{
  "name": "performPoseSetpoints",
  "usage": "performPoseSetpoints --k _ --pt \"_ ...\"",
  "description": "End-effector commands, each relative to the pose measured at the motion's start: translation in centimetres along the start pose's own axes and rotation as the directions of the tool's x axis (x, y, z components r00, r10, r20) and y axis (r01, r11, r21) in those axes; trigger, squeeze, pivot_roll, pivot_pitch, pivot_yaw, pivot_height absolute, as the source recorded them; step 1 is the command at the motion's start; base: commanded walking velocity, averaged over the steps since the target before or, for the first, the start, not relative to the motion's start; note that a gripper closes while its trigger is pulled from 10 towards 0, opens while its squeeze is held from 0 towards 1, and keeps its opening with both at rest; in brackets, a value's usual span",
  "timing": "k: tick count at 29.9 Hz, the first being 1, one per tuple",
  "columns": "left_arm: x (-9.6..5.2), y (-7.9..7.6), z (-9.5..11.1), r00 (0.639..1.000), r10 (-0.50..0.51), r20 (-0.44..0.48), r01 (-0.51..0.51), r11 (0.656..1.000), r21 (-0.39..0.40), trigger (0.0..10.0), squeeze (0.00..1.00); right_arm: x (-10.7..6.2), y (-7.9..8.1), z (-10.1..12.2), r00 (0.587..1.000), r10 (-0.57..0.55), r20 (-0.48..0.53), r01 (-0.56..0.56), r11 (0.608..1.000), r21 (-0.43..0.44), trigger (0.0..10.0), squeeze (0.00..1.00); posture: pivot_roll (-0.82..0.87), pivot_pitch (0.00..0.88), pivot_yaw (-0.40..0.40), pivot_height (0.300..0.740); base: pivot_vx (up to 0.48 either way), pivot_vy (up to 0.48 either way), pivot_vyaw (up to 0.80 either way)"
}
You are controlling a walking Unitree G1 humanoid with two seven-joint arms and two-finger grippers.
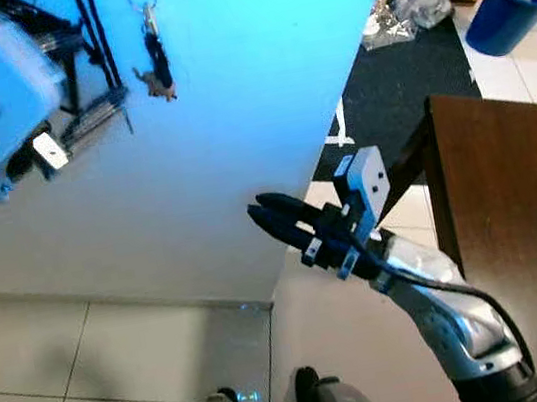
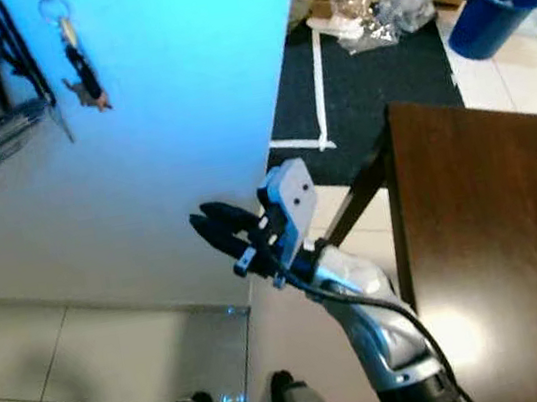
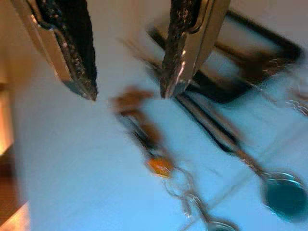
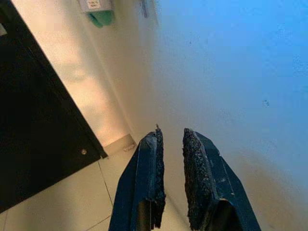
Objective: Hang keys on a hook
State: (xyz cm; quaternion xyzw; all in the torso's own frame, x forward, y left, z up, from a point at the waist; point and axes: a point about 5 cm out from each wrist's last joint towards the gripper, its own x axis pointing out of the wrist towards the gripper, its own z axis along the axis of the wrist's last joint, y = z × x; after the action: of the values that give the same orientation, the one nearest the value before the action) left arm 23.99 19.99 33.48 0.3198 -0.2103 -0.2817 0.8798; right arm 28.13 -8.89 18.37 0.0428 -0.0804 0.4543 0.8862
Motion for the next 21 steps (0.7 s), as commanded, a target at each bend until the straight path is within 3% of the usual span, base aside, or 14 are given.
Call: performPoseSetpoints --k 1,2,4,7,8,9,10,13,14,15,17,18,20,21 --pt "-0.7 -1.5 0.1 0.999 -0.043 0.027 0.045 0.994 -0.102 10.0 0.0 -0.5 -0.1 -0.5 1.0 -0.023 -0.014 0.023 1.0 0.002 10.0 0.0 0.12 0.219 0.012 0.74 0.0 0.0 0.0" --pt "-0.7 -1.5 0.1 0.999 -0.043 0.027 0.045 0.994 -0.102 10.0 0.0 -0.5 -0.1 -0.5 1.0 -0.023 -0.014 0.023 1.0 0.002 10.0 0.0 0.12 0.219 0.012 0.74 0.0 0.0 0.0" --pt "-1.4 -3.5 -0.6 0.999 -0.012 0.038 0.02 0.976 -0.218 10.0 0.0 -1.2 -0.5 -1.4 0.997 -0.063 -0.048 0.064 0.998 0.005 10.0 0.0 0.12 0.225 -0.011 0.74 0.0 0.0 0.0" --pt "-1.9 -4.6 -1.2 1.0 0.002 0.024 0.005 0.959 -0.283 10.0 0.0 -1.9 -0.7 -2.4 0.992 -0.093 -0.085 0.094 0.996 0.002 10.0 0.0 0.12 0.226 -0.018 0.74 0.0 0.0 0.0" --pt "-2.7 -6.8 -3.1 0.998 0.023 -0.05 -0.041 0.918 -0.394 10.0 0.0 -3.2 -1.1 -4.4 0.972 -0.178 -0.15 0.178 0.984 -0.014 10.0 0.0 0.12 0.223 -0.026 0.74 0.0 0.0 0.0" --pt "-3.0 -8.0 -4.6 0.993 0.04 -0.108 -0.085 0.888 -0.451 10.0 0.0 -3.7 -1.3 -5.2 0.96 -0.221 -0.172 0.219 0.975 -0.027 10.0 0.0 0.12 0.222 -0.028 0.74 0.0 0.0 0.0" --pt "-3.0 -8.0 -4.6 0.993 0.04 -0.108 -0.085 0.888 -0.451 10.0 0.0 -3.7 -1.3 -5.2 0.96 -0.221 -0.172 0.219 0.975 -0.027 10.0 0.0 0.12 0.222 -0.028 0.74 0.0 0.0 0.0" --pt "-3.5 -10.9 -8.4 0.955 0.093 -0.281 -0.236 0.811 -0.535 10.0 0.0 -3.9 -1.3 -6.3 0.938 -0.291 -0.189 0.285 0.957 -0.06 10.0 0.0 0.12 0.218 -0.031 0.74 0.0 0.0 0.0" --pt "-4.0 -12.5 -11.7 0.884 0.164 -0.438 -0.385 0.787 -0.482 10.0 0.0 -3.8 -1.4 -6.5 0.931 -0.312 -0.189 0.299 0.949 -0.095 10.0 0.0 0.1 0.207 -0.035 0.74 0.0 0.0 0.0" --pt "-4.0 -12.5 -11.7 0.884 0.164 -0.438 -0.385 0.787 -0.482 10.0 0.0 -3.8 -1.4 -6.5 0.931 -0.312 -0.189 0.299 0.949 -0.095 10.0 0.0 0.1 0.207 -0.035 0.74 0.0 0.0 0.0" --pt "-4.6 -13.9 -14.4 0.784 0.244 -0.57 -0.513 0.772 -0.375 10.0 0.0 -4.1 -1.9 -7.2 0.906 -0.373 -0.198 0.357 0.927 -0.114 10.0 0.0 0.09 0.196 -0.039 0.74 0.0 0.0 0.0" --pt "-4.6 -13.9 -14.4 0.784 0.244 -0.57 -0.513 0.772 -0.375 10.0 0.0 -4.1 -1.9 -7.2 0.906 -0.373 -0.198 0.357 0.927 -0.114 10.0 0.0 0.09 0.196 -0.039 0.74 0.0 0.0 0.0" --pt "-5.5 -15.6 -16.8 0.673 0.297 -0.677 -0.608 0.744 -0.279 10.0 0.0 -5.1 -2.8 -9.0 0.846 -0.474 -0.244 0.45 0.88 -0.151 10.0 0.0 0.09 0.168 -0.049 0.74 0.0 0.0 0.0" --pt "-5.5 -15.6 -16.8 0.673 0.297 -0.677 -0.608 0.744 -0.279 10.0 0.0 -5.1 -2.8 -9.0 0.846 -0.474 -0.244 0.45 0.88 -0.151 10.0 0.0 0.09 0.168 -0.049 0.74 0.0 0.0 0.0"
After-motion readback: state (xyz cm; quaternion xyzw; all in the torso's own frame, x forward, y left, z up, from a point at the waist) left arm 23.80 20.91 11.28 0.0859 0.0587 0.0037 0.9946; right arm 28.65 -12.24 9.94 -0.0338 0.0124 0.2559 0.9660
